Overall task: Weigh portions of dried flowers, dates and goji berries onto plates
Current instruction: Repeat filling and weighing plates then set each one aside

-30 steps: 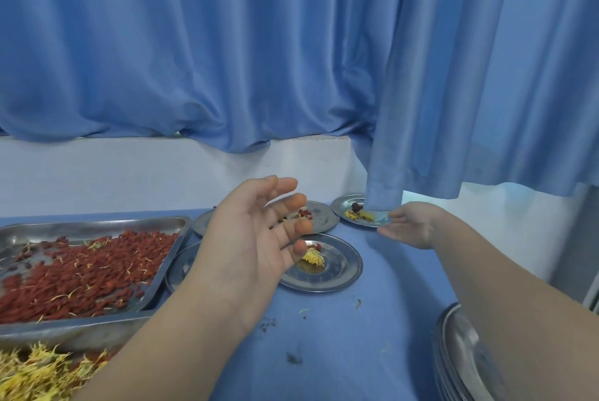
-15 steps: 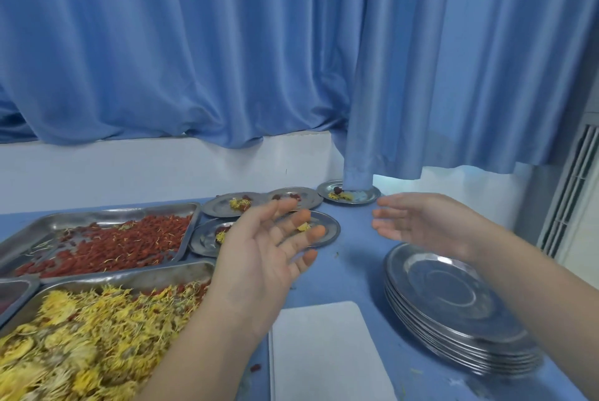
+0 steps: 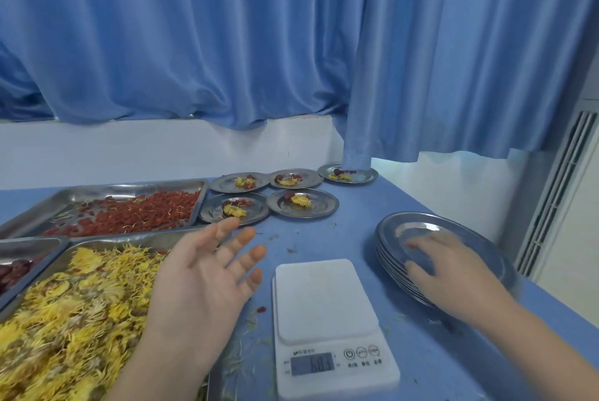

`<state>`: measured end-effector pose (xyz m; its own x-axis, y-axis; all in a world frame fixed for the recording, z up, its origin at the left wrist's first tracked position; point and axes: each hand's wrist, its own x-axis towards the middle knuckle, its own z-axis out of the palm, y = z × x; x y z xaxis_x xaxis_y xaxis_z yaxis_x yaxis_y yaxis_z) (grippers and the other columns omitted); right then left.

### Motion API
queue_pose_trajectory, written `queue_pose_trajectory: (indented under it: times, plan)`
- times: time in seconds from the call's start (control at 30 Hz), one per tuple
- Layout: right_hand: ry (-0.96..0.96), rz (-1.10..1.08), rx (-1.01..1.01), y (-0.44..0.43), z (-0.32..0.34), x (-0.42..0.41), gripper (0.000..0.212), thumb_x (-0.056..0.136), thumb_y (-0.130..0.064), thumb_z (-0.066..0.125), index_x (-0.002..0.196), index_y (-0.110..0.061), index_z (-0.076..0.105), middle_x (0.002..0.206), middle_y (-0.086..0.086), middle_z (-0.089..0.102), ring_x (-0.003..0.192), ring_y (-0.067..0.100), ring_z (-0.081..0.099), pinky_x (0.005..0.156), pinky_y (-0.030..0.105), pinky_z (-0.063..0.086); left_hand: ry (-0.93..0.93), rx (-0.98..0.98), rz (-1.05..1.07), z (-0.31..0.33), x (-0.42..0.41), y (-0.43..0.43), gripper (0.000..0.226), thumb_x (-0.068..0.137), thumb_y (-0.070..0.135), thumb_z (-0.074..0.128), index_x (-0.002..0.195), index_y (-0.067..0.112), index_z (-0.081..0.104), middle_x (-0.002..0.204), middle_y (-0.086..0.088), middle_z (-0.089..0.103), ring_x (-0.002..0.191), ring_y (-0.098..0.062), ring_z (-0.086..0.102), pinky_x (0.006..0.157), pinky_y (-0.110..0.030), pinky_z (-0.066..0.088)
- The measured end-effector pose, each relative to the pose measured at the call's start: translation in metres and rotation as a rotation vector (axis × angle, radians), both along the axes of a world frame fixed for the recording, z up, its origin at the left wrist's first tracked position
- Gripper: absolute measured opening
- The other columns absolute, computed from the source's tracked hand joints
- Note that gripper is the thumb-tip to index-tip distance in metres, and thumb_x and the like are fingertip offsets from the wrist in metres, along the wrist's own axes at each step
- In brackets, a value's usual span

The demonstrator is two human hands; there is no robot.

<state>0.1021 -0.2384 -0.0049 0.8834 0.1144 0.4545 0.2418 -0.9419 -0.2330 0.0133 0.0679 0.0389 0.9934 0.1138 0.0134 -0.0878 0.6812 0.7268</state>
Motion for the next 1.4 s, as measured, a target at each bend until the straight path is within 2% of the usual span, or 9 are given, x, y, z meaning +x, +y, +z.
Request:
queue_pose_trajectory:
  times: [0.1,0.27,0.47,0.57,0.77,0.87,1.07,1.3,1.4]
  plan:
    - [0.082,-0.016,-0.064,-0.004,0.004,-0.005,0.025,0.081,-0.026,0.056,0.103,-0.019,0.067,0.104,-0.002,0.067,0.101,0.025,0.058,0.082,0.039,0.049,0.052,-0.005,0.039,-0.011,-0.008,0.002,0.021,0.084,0.032,0.054,0.093,0.017,0.066,0.087,-0.005,0.066,0.072,-0.022,0.063,0.07,-0.035,0.041]
    - [0.179,-0.025,-0.024,-0.003,0.007,-0.01,0.014,0.082,-0.026,0.049,0.084,-0.02,0.061,0.071,-0.004,0.064,0.072,0.02,0.06,0.066,0.035,0.052,0.069,0.015,0.065,-0.019,-0.015,0.001,0.02,0.087,0.031,0.052,0.088,0.017,0.067,0.083,-0.004,0.065,0.067,-0.02,0.06,0.068,-0.034,0.04]
    - [0.201,-0.029,0.062,-0.004,0.009,-0.011,0.021,0.082,-0.02,0.056,0.099,-0.015,0.067,0.088,0.0,0.073,0.088,0.02,0.067,0.078,0.037,0.054,0.061,0.006,0.083,-0.021,-0.015,0.004,0.019,0.087,0.031,0.051,0.09,0.017,0.065,0.083,-0.004,0.064,0.065,-0.019,0.058,0.067,-0.033,0.04]
    - [0.216,-0.003,0.06,-0.006,0.01,-0.012,0.021,0.081,-0.025,0.057,0.096,-0.014,0.066,0.086,0.0,0.073,0.086,0.021,0.067,0.078,0.038,0.054,0.064,0.017,0.081,-0.021,-0.016,0.004,0.019,0.086,0.031,0.052,0.089,0.018,0.064,0.083,-0.004,0.064,0.065,-0.019,0.057,0.067,-0.033,0.04]
    - [0.217,0.047,0.027,-0.004,0.012,-0.017,0.006,0.076,-0.023,0.056,0.071,-0.022,0.056,0.06,-0.007,0.058,0.062,0.019,0.055,0.058,0.03,0.046,0.067,0.031,0.082,-0.022,-0.016,0.003,0.019,0.086,0.031,0.052,0.09,0.018,0.064,0.081,-0.003,0.064,0.065,-0.019,0.057,0.066,-0.032,0.041]
    - [0.187,0.063,0.013,-0.004,0.014,-0.018,0.022,0.072,-0.02,0.056,0.057,-0.023,0.041,0.049,-0.003,0.044,0.052,0.018,0.038,0.049,0.029,0.037,0.067,0.036,0.081,-0.022,-0.016,0.003,0.019,0.086,0.031,0.051,0.091,0.018,0.063,0.081,-0.003,0.064,0.065,-0.019,0.057,0.066,-0.032,0.04]
    - [0.08,0.017,-0.09,-0.001,0.017,-0.021,0.005,0.072,-0.024,0.055,0.069,-0.019,0.053,0.058,0.0,0.058,0.06,0.023,0.055,0.057,0.035,0.051,0.069,0.037,0.08,-0.022,-0.015,0.004,0.019,0.086,0.031,0.051,0.09,0.018,0.064,0.081,-0.004,0.064,0.065,-0.019,0.057,0.066,-0.033,0.04]
    - [0.006,0.014,-0.139,0.0,0.021,-0.022,0.014,0.071,-0.013,0.05,0.062,-0.02,0.042,0.057,-0.002,0.047,0.058,0.022,0.046,0.053,0.033,0.042,0.075,0.038,0.089,-0.022,-0.016,0.003,0.019,0.086,0.031,0.051,0.091,0.017,0.065,0.082,-0.004,0.065,0.064,-0.019,0.058,0.066,-0.033,0.041]
    - [0.057,0.012,-0.14,-0.001,0.019,-0.019,0.013,0.077,-0.012,0.053,0.065,-0.017,0.051,0.06,0.0,0.05,0.061,0.021,0.049,0.056,0.033,0.042,0.079,0.041,0.095,-0.022,-0.016,0.003,0.019,0.086,0.031,0.052,0.09,0.017,0.065,0.081,-0.004,0.065,0.064,-0.019,0.059,0.066,-0.033,0.041]
